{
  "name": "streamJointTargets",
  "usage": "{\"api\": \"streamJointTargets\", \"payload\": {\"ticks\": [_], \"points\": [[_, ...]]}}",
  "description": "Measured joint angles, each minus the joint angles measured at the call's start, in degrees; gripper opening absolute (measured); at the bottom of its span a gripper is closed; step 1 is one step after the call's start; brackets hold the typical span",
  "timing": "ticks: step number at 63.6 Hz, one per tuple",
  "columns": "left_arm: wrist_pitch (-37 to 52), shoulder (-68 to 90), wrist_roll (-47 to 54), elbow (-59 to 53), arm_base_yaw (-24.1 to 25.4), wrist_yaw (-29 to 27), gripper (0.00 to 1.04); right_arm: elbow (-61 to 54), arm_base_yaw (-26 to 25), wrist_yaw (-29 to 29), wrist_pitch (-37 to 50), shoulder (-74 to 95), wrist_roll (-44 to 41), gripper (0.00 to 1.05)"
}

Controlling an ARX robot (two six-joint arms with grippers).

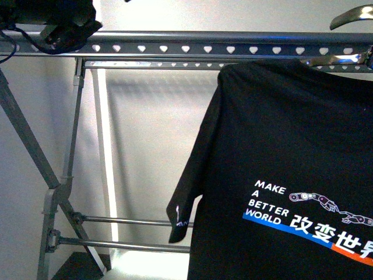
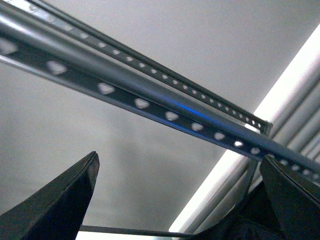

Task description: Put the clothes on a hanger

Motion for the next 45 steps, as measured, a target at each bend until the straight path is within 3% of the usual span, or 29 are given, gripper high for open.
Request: {"api": "streamJointTargets", "payload": {"ticks": [6, 18, 22, 26, 32, 45], "points": [[-0.07, 0.09, -6.27, 0.0, 1.42, -1.07, 0.98, 0.0, -0.35, -0.17, -4.61, -0.72, 6.19, 0.03], [3.39, -0.31, -6.4, -0.59, 0.07, -0.76, 0.98, 0.55, -0.79, -1.16, -13.59, -2.69, 21.31, 0.03], [-8.07, -3.58, 2.14, -2.56, -1.25, -10.36, 0.86, 1.6, -1.57, -3.02, -15.06, -3.17, 28.7, 0.03], [-11.72, -7.52, 10.51, -8.07, -1.81, -14.14, 0.77, 3.02, -2.16, -4.31, -16.06, -3.21, 35.04, 0.03], [-7.76, -15.8, 20.98, -21.51, -1.97, -15.15, 0.6, 4.83, -3.39, -6.82, -16.33, -3.21, 46.95, 0.03], [0.74, -28.02, 26.91, -41.92, -1.33, -15.32, 0.27, 5.86, -3.78, -6.03, -13.35, -3.15, 62.55, 0.03]]}}
